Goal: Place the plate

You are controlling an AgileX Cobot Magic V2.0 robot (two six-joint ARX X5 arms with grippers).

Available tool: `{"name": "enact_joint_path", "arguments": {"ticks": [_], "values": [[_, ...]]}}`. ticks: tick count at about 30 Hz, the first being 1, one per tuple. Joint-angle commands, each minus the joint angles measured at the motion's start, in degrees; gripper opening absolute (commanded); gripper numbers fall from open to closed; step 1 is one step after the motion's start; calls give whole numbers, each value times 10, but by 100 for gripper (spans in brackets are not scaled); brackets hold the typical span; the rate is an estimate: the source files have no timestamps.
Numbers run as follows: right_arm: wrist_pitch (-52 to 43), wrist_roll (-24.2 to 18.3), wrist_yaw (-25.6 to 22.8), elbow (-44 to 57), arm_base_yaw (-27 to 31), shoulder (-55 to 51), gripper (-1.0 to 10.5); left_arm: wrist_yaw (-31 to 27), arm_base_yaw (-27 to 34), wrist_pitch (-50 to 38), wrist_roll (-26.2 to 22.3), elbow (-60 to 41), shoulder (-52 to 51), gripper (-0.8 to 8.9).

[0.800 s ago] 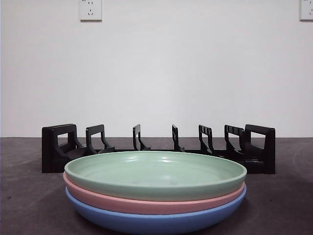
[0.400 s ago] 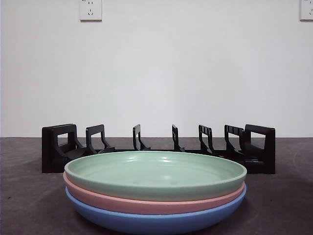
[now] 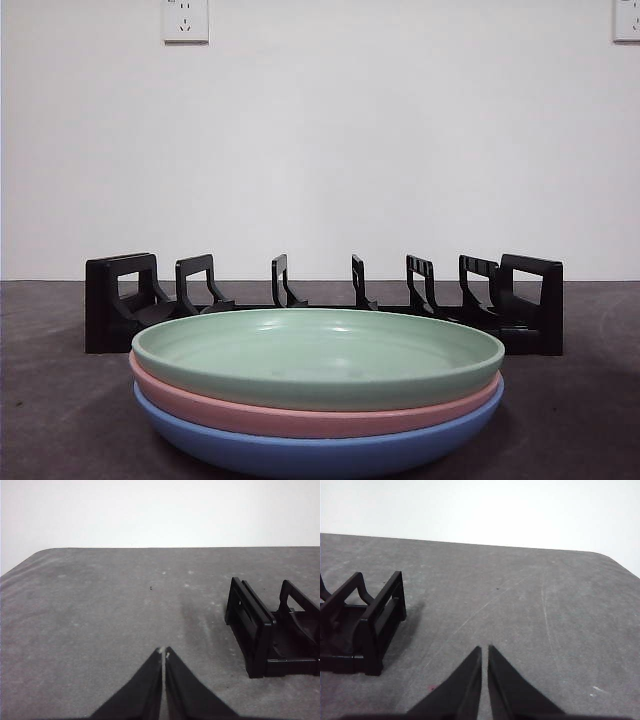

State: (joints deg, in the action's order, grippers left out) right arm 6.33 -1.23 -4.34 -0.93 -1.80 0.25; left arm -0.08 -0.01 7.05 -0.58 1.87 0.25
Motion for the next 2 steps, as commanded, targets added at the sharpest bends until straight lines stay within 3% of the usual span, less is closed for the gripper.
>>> {"name": "enact_joint_path", "arguments": {"ticks": [1, 2], "values": [[-7, 6, -2, 2, 1, 0, 19, 1, 1, -7, 2, -12, -1, 8], [-7, 6, -2, 2, 1, 0, 19, 1, 1, -7, 2, -12, -1, 8]]}}
